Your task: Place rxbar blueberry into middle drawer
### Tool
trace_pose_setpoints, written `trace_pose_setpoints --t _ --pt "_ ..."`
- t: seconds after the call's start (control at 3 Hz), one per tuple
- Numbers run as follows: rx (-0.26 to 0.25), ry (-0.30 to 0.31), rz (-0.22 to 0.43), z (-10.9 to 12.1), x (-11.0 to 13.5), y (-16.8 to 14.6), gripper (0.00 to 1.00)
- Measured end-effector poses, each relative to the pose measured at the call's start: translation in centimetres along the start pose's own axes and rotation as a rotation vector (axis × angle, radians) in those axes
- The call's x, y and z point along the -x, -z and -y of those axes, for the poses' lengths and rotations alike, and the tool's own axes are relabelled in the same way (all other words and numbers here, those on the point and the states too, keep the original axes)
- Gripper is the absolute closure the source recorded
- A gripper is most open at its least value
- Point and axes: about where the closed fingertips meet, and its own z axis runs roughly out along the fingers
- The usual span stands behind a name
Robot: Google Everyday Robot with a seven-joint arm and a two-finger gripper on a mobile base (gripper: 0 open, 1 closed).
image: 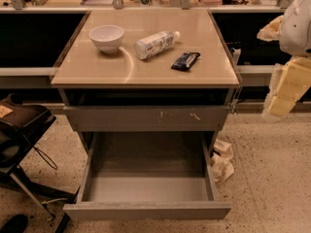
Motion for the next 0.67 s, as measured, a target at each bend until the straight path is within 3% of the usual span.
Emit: trace_pose_setpoints --t 0.33,0.67 --pt "0.102 0.084 0.109 2.7 2.4 -2.1 0.00" --pt "0.213 0.143 0.291 6.7 6.2 -5.6 0.00"
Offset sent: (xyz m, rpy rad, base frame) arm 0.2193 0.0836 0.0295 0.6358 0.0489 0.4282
